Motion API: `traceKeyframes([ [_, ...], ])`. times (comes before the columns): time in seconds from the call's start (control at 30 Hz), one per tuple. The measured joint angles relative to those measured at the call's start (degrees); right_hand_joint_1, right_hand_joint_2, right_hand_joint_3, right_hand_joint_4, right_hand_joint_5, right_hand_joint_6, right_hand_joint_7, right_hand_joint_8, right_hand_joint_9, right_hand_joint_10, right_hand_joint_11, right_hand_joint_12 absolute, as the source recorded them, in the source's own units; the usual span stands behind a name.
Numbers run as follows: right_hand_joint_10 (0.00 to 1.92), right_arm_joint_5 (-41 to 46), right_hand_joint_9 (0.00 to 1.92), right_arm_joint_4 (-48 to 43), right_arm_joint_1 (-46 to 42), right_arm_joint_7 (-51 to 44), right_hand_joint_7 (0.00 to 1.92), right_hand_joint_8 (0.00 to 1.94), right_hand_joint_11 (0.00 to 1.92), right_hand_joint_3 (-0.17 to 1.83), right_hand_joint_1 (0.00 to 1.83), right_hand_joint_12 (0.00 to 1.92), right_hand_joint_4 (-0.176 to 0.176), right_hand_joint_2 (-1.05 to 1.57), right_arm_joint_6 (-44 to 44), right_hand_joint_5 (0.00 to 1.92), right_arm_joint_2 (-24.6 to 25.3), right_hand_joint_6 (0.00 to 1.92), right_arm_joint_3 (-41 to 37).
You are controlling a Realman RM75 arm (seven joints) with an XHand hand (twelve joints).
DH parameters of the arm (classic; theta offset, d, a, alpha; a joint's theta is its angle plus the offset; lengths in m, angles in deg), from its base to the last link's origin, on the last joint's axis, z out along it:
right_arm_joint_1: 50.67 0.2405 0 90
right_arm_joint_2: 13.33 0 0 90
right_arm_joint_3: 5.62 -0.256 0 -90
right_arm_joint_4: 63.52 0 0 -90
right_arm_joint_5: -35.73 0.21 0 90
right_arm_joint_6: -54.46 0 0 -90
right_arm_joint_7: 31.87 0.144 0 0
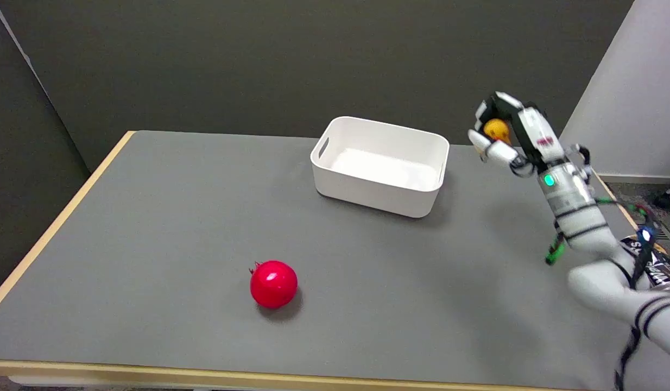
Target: Place the yellow duck into the white box.
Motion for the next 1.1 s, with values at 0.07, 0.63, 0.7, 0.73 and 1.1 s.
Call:
traceKeyframes([
  [0.07, 1.24, -0.5, 0.69, -1.0, 2.2, -0.3, 0.8, 1.43, 0.5, 0.15, 1.16, 1.64, -0.176, 1.25, 1.0, 0.42, -0.2, 1.62, 1.0],
  [0.63, 1.15, -4.8, 0.63, 13.8, 28.6, -1.3, 0.77, 1.44, 0.45, 0.16, 1.15, 1.56, -0.173, 1.26, 11.1, 0.39, 7.9, 1.71, 22.1],
  [0.7, 1.02, -6.4, 0.54, 17.7, 31.3, -0.9, 0.67, 1.17, 0.36, 0.42, 0.97, 1.47, -0.094, 1.11, 12.3, 0.37, 10.1, 1.44, 24.3],
  [0.73, 0.9, -6.8, 0.45, 18.6, 31.9, -0.8, 0.54, 0.76, 0.26, 0.81, 0.7, 1.36, 0.027, 0.88, 12.7, 0.32, 10.6, 0.93, 24.8],
  [1.1, 0.62, -8.6, 0.07, 27.2, 37.4, 2.0, 0.22, 0.33, 0.0, 0.99, 0.33, 1.02, 0.054, 0.64, 18.0, 0.16, 17.2, 0.43, 28.3],
])
